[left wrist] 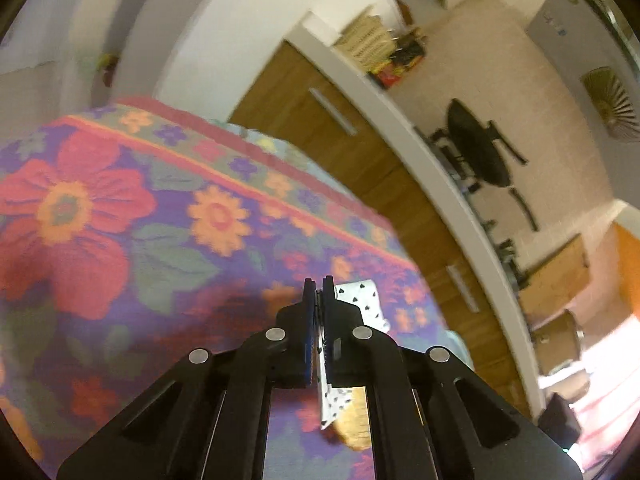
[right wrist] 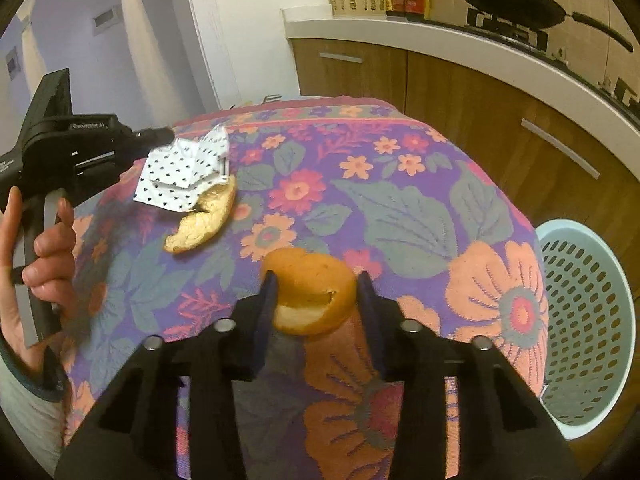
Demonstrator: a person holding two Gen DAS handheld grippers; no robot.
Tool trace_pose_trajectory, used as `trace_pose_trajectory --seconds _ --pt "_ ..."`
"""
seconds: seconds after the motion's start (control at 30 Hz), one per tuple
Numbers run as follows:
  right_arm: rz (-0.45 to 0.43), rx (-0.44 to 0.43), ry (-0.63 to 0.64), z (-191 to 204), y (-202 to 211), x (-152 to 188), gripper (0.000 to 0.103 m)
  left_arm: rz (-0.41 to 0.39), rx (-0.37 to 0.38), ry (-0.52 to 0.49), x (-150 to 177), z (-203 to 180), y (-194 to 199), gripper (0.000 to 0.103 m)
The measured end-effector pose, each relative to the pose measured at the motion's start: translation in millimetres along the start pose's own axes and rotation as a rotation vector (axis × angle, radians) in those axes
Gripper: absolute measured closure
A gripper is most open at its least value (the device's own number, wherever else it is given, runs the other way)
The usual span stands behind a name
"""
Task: Collect trash
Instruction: 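Grasp the orange peel with the right tool while the left grasps the polka-dot wrapper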
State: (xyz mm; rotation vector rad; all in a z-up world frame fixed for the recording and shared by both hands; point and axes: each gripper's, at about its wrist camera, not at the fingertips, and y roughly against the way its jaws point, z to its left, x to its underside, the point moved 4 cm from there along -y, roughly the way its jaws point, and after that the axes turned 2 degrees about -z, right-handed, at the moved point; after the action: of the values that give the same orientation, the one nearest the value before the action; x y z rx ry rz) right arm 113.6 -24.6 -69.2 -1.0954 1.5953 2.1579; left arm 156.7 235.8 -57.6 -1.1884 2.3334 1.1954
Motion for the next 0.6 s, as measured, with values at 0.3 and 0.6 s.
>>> trace_pose_trajectory --seconds 0.3,0.6 --pt "-0.05 -0.012 -0.031 -6.0 10.0 -1.2 0.087 0.084 -0.067 -0.021 10.0 14.0 -17.8 0.053" --pt "-0.057 -0.025 -0.033 -6.1 11.0 -1.6 0.087 0.063 -0.14 -0.097 11.6 8.9 -16.5 0.034"
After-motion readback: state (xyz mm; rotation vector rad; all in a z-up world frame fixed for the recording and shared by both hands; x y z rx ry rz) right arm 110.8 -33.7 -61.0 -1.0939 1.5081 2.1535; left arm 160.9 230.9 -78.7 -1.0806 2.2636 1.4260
